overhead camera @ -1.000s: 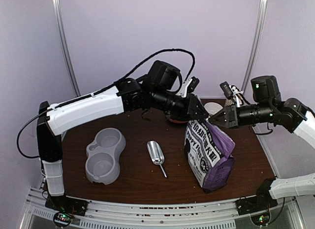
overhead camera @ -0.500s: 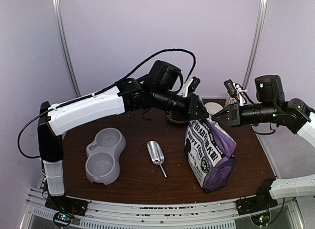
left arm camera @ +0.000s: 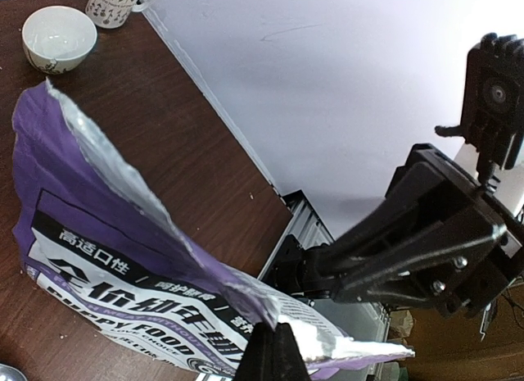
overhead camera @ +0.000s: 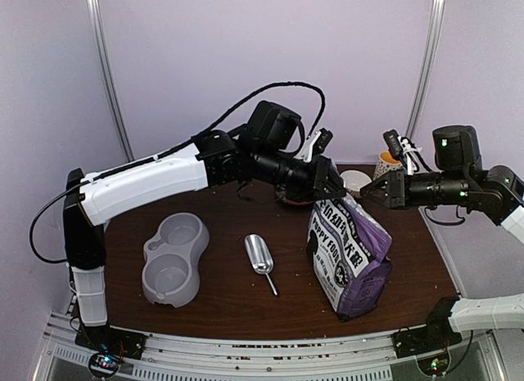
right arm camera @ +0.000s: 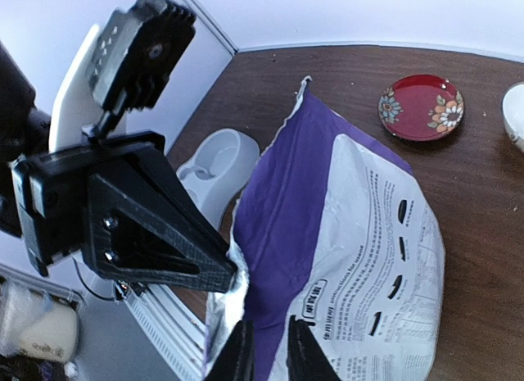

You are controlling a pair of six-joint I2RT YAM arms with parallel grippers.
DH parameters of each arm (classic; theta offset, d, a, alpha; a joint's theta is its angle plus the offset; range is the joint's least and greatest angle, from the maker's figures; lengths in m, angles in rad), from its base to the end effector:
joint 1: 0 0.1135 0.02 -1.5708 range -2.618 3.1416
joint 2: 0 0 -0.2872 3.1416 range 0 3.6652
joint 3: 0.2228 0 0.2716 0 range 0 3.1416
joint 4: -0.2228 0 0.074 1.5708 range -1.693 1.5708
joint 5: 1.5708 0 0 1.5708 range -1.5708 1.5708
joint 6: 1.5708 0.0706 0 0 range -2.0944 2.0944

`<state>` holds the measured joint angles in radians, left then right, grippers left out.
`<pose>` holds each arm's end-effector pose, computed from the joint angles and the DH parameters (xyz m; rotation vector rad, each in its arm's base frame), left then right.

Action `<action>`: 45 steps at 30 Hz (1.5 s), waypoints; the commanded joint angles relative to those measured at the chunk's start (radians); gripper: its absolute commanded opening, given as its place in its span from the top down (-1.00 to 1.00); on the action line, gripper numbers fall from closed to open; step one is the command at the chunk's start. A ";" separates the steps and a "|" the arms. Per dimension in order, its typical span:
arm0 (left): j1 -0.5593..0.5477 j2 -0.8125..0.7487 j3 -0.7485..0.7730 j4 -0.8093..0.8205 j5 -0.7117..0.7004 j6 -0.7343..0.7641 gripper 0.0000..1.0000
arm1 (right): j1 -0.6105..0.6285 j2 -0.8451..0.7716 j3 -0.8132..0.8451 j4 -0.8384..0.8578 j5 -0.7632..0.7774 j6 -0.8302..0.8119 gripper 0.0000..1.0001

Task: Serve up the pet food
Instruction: Move the pet food bag to the center of the board.

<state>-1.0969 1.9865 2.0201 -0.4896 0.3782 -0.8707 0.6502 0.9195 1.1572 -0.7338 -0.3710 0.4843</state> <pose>0.2160 -0.4782 0.3836 0.5526 2.3406 -1.4925 0.1534 0.1488 0.3961 -0.4271 2.1706 1.0518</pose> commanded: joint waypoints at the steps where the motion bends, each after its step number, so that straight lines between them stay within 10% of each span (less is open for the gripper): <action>1: -0.004 0.007 0.011 0.040 0.011 0.006 1.00 | 0.002 -0.015 0.035 -0.006 0.010 0.008 0.49; 7: -0.005 0.007 -0.005 0.127 0.051 0.004 1.00 | 0.002 0.002 0.036 0.000 -0.078 0.008 0.11; 31: -0.032 0.161 0.271 0.038 0.361 0.230 1.00 | -0.001 -0.169 0.090 -0.256 0.034 -0.004 -0.24; 45: 0.073 -0.077 0.167 -0.254 0.088 0.426 1.00 | -0.007 -0.165 0.109 -0.322 0.418 0.062 -0.30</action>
<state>-1.0679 2.0346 2.1807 -0.7341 0.5362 -0.5415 0.6498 0.7536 1.2343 -1.0245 -0.1352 0.5098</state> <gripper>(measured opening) 0.017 0.650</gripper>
